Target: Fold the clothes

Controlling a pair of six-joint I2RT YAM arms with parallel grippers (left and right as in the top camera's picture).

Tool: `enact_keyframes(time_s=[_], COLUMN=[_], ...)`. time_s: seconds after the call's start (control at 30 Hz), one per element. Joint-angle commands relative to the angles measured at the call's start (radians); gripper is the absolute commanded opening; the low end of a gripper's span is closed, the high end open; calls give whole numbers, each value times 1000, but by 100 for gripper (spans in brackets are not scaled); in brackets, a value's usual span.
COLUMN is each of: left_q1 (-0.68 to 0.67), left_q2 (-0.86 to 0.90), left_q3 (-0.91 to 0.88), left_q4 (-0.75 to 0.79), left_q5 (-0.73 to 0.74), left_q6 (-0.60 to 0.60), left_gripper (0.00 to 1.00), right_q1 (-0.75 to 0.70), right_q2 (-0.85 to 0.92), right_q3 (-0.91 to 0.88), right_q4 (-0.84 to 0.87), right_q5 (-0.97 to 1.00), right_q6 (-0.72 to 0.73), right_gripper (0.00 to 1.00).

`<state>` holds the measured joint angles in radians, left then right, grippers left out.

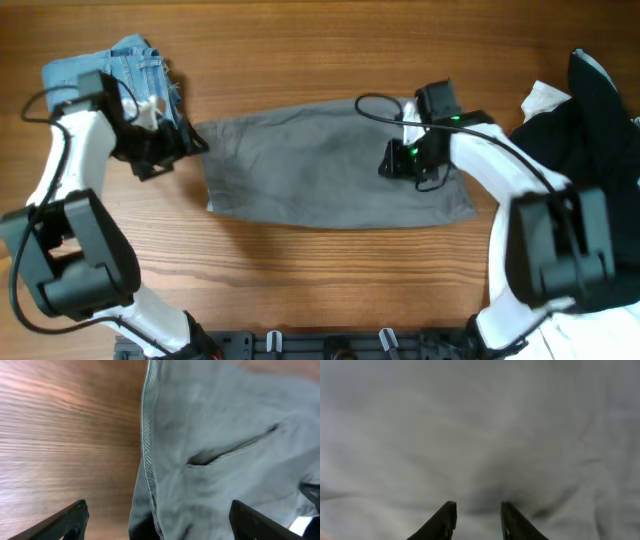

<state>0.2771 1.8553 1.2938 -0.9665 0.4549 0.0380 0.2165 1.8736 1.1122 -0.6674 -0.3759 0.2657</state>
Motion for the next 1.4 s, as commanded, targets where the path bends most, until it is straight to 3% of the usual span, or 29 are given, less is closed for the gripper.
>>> enact_keyframes(time_s=[0.0, 0.13, 0.33, 0.37, 0.4, 0.43, 0.47, 0.53, 0.63, 0.7, 0.8, 0.93, 1.1, 1.23, 1.3, 1.33, 1.37], left_q1=[-10, -66, -229, -263, -285, -300, -314, -305, -239, -178, -140, -216, -380, -518, -578, -617, -651], left_q2=[52, 91, 166, 166, 166, 166, 166, 154, 115, 83, 55, 39, 104, 174, 200, 210, 219], left_q3=[-97, -174, -186, -186, -186, -186, -185, -156, 0, 213, 522, 656, 599, 515, 499, 495, 491], left_q4=[77, 187, 297, 308, 310, 305, 288, 174, -109, -357, -552, -541, -479, -406, -387, -377, -366], left_q5=[34, 76, 76, 76, 76, 76, 76, 40, -161, -307, -309, -243, -243, -243, -243, -243, -244], left_q6=[34, 28, -81, -81, -81, -80, -80, -72, -73, -76, -76, -77, -80, -157, -210, -230, -230], left_gripper=[91, 86, 72, 65, 51, 33, 4, 4, 4, 4, 4, 4, 4, 4, 9, 16, 40], right_q1=[0, 0, 0, 0, 0, 0, 0, -3, -3, -3, -3, -3, -3, -3, -3, -3, -3], right_q2=[120, 129, 129, 129, 129, 129, 129, 114, 14, -90, -229, -292, -292, -292, -292, -292, -292], right_q3=[-11, -11, -11, -11, -11, -11, -11, 3, 41, 61, 66, 66, 66, 66, 66, 66, 66], right_q4=[21, 26, 24, 24, 24, 23, 22, -28, -129, -146, -109, -77, -82, -80, -80, -80, -81], right_q5=[8, 9, 10, 10, 9, 9, 9, 9, 9, 10, 10, 17, 17, 17, 17, 17, 18], right_q6=[21, -24, -31, -31, -31, -31, -31, -29, -79, -106, -106, -75, -72, -72, -72, -72, -72], right_gripper=[30, 30, 30, 31, 31, 31, 29, 21, 21, 25, 31, 32, 32, 33, 33, 33, 33])
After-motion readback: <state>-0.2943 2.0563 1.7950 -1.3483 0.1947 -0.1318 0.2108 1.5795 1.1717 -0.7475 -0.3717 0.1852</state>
